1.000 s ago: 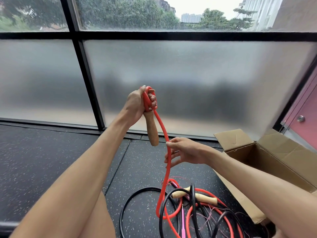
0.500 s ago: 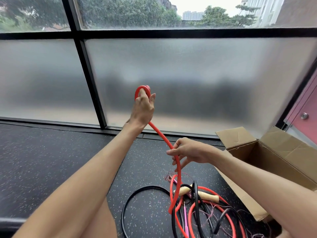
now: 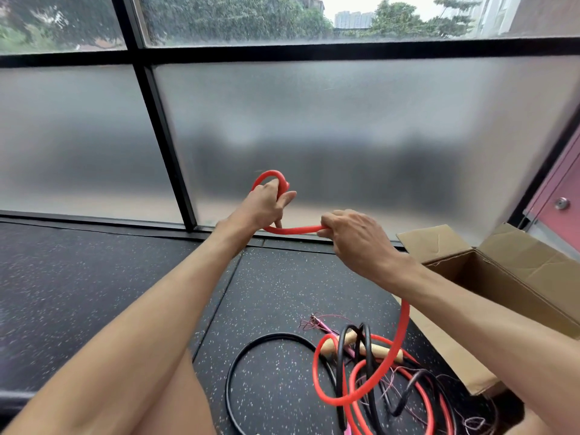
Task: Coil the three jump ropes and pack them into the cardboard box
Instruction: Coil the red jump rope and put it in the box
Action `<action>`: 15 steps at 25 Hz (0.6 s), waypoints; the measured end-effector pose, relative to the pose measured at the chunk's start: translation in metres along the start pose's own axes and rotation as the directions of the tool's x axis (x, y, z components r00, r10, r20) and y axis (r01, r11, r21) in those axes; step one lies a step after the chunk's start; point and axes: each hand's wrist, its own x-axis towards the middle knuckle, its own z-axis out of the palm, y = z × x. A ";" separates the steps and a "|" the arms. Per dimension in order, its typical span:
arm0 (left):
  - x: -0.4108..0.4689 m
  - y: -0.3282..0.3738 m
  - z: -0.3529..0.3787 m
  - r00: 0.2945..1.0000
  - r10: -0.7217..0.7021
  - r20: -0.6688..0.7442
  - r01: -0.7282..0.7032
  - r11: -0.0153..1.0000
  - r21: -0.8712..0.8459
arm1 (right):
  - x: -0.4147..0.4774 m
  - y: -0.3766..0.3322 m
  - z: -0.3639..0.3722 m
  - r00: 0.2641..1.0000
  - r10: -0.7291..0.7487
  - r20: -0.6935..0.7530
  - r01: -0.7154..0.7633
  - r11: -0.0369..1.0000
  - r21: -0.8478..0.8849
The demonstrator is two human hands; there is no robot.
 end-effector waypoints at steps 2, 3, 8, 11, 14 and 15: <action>-0.002 0.000 -0.001 0.997 -0.027 0.073 0.028 1.000 -0.013 | 0.004 0.006 -0.005 0.992 -0.104 -0.078 0.099 0.993 -0.061; -0.003 -0.001 -0.002 0.993 -0.042 0.108 0.045 0.999 -0.024 | 0.006 0.009 -0.008 0.985 -0.135 -0.106 0.128 0.989 -0.076; -0.002 -0.004 -0.011 0.964 -0.062 0.257 0.116 0.973 -0.200 | 0.007 0.017 -0.018 0.960 -0.191 -0.205 0.194 0.981 -0.003; -0.003 -0.007 -0.014 0.962 -0.048 0.269 0.138 0.935 -0.327 | 0.006 0.018 -0.022 0.955 -0.207 -0.214 0.221 0.974 0.041; -0.001 -0.012 -0.019 0.993 -0.054 0.107 0.104 0.831 -0.547 | 0.007 0.024 -0.022 0.969 -0.173 -0.179 0.179 0.984 0.014; 0.001 -0.014 -0.022 0.996 -0.082 0.047 0.094 0.788 -0.608 | 0.007 0.027 -0.021 0.976 -0.151 -0.156 0.154 0.988 0.010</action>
